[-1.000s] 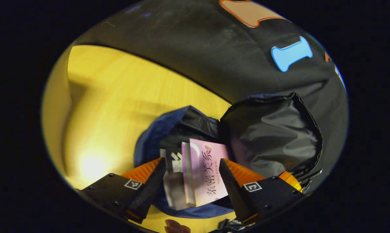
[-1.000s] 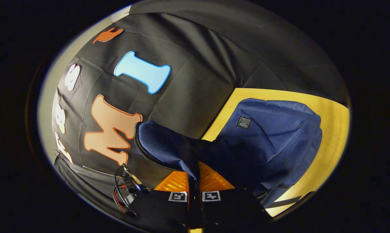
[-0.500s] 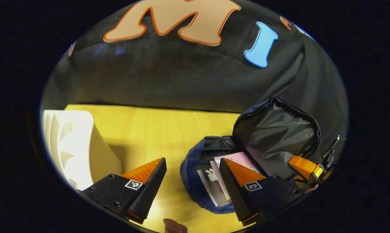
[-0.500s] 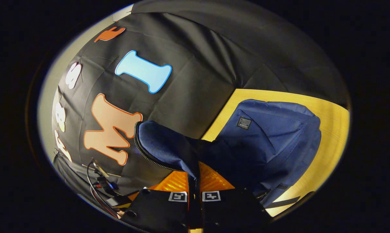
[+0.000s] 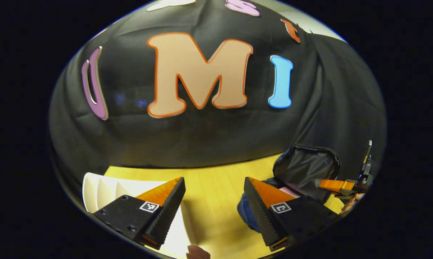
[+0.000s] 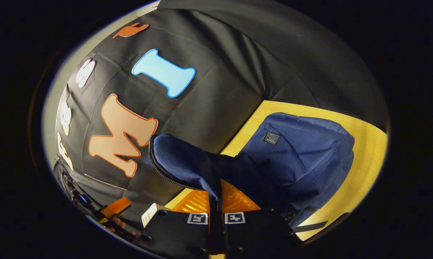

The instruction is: Open the schoolbag, grab two books from the bookshelf and put them into the schoolbag.

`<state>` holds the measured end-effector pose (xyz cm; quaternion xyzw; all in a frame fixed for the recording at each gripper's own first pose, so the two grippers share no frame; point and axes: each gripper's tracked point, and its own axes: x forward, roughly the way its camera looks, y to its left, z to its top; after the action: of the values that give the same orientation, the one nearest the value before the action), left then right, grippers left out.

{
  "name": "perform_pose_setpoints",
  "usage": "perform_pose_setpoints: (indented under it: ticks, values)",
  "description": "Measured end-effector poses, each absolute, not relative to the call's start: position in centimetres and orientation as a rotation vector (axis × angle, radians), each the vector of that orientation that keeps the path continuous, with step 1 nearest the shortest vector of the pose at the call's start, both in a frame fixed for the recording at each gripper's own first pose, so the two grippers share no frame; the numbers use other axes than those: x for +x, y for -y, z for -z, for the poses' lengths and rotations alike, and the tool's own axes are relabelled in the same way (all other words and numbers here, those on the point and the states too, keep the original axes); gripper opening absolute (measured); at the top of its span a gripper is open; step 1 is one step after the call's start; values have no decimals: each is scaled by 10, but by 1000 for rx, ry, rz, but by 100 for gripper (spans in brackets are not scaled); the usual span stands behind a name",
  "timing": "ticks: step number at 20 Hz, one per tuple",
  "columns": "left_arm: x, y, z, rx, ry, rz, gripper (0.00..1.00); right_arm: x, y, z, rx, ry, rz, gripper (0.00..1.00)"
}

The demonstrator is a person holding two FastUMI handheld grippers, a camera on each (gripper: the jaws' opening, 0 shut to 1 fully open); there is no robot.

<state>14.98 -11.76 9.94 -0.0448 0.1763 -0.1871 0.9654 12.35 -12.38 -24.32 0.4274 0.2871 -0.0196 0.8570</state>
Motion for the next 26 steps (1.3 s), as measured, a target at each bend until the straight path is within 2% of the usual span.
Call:
perform_pose_setpoints:
  ticks: [1, 3, 6, 11, 12, 13, 14, 19, 24, 26]
  values:
    - [146, 106, -108, -94, -341, 367, 94, 122, 120, 244, 868, -610, 36, 3]
    - [137, 85, -124, -110, -312, 350, 96, 122, 112, 246, 810, -621, 24, 4]
    - [128, 59, -133, -129, -287, 314, 94, 121, 100, 252, 733, -644, 5, 5]
    - [119, 9, -151, -148, -250, 234, 96, 113, 88, 260, 608, -661, -23, 4]
    - [117, 3, -154, -154, -242, 223, 94, 112, 84, 262, 576, -664, -30, 5]
    - [114, -1, -156, -160, -239, 218, 96, 111, 85, 264, 544, -665, -38, 4]
    - [111, -5, -156, -167, -240, 212, 94, 108, 84, 263, 515, -667, -43, 6]
    - [97, -18, -157, -196, -243, 193, 96, 94, 58, 275, 378, -696, -92, 10]
    - [84, -19, -151, -221, -265, 197, 94, 74, 34, 278, 259, -701, -148, 100]
    - [79, -19, -155, -229, -256, 203, 96, 67, 29, 277, 207, -692, -155, 99]
